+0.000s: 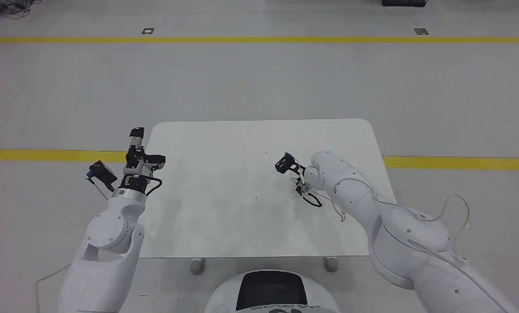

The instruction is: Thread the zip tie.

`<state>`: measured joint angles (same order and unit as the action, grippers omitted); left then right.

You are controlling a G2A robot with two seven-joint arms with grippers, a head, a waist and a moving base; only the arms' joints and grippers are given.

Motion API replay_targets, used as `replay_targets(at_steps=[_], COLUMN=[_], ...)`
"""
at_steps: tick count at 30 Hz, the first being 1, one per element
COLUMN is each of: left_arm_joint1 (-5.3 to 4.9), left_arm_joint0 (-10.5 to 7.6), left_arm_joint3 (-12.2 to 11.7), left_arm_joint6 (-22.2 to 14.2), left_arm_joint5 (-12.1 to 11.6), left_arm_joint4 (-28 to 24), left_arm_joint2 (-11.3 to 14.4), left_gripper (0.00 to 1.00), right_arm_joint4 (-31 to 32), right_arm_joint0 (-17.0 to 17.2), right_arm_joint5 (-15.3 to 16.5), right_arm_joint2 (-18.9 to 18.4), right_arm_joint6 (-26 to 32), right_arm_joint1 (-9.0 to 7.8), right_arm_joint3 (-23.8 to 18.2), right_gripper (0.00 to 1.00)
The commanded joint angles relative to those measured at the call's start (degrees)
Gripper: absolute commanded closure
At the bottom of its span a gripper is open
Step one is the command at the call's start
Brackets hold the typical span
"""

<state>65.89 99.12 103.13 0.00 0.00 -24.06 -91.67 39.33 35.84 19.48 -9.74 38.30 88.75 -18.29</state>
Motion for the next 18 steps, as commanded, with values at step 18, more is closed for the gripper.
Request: replay_targets(at_steps=[18], left_arm_joint1=[0.00], left_arm_joint0=[0.00], left_arm_joint3=[0.00], left_arm_joint6=[0.00], left_arm_joint5=[0.00], left_arm_joint4=[0.00], left_arm_joint2=[0.00], left_gripper=[0.00], right_arm_joint4=[-0.24], right_arm_joint0=[-0.50], right_arm_joint5=[0.00], right_arm_joint2=[0.00], right_arm_joint6=[-0.08], right_arm_joint1=[0.01], right_arm_joint3=[0.22], right_gripper=[1.00])
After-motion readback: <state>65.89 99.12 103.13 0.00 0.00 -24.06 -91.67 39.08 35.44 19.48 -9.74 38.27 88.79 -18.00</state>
